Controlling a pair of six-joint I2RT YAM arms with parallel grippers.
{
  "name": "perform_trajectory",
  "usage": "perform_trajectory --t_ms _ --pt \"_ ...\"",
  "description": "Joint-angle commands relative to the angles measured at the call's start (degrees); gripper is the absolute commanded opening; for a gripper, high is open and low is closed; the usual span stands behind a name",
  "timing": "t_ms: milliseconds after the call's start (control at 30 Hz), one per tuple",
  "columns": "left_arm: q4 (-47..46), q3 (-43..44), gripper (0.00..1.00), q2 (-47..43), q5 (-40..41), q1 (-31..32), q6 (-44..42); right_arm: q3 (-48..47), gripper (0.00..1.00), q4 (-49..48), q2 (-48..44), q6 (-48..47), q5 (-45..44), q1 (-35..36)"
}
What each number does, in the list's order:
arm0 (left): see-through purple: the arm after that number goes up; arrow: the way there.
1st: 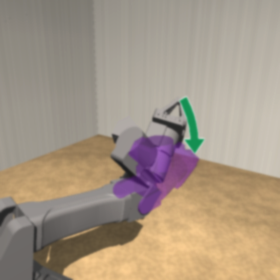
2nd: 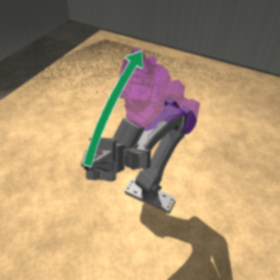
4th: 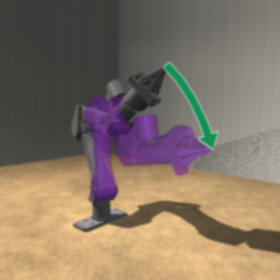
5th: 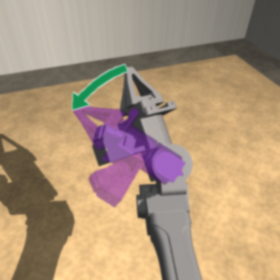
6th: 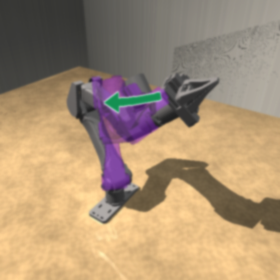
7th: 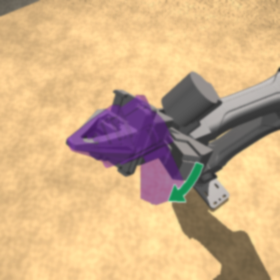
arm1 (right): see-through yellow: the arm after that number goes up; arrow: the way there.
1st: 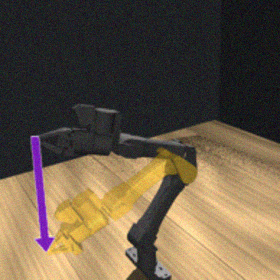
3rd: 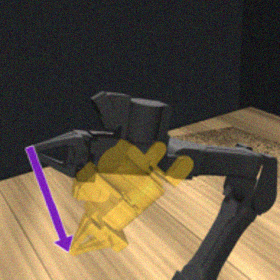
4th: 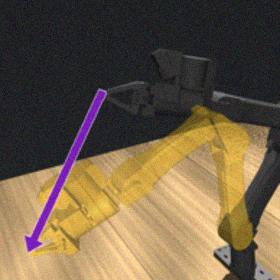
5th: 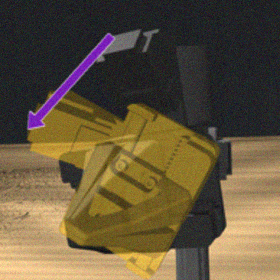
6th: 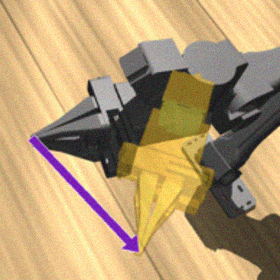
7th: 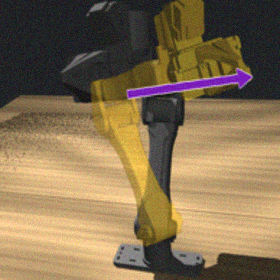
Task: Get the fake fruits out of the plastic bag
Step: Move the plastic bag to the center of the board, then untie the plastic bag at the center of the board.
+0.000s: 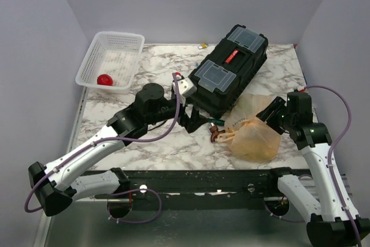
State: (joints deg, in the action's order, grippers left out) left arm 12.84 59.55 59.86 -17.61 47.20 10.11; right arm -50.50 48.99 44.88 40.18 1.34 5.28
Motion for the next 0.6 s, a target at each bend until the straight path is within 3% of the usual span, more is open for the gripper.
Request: perform_trajectory --t_ms 0,133,200,333,567 --pt "-1.65 -0.46 0.99 2.58 3.77 5.56 -5.04 2.83 0.59 2.76 2.31 1.76 -1.71 0.26" --pt "-4.28 1.46 0.98 7.64 4.27 9.59 -3.68 2.72 0.62 4.08 2.1 -0.2 -1.7 0.26" --pt "-4.62 4.95 0.97 11.84 3.81 11.38 -2.48 2.89 0.68 4.29 0.72 0.64 -0.69 0.26" --pt "-5.88 11.95 0.96 20.99 8.7 16.44 -3.05 3.44 0.69 6.74 -1.83 6.87 -8.8 0.28" --pt "-7.58 19.15 0.9 32.72 9.58 17.93 -1.03 2.91 0.69 11.9 -4.17 6.66 -11.06 0.25"
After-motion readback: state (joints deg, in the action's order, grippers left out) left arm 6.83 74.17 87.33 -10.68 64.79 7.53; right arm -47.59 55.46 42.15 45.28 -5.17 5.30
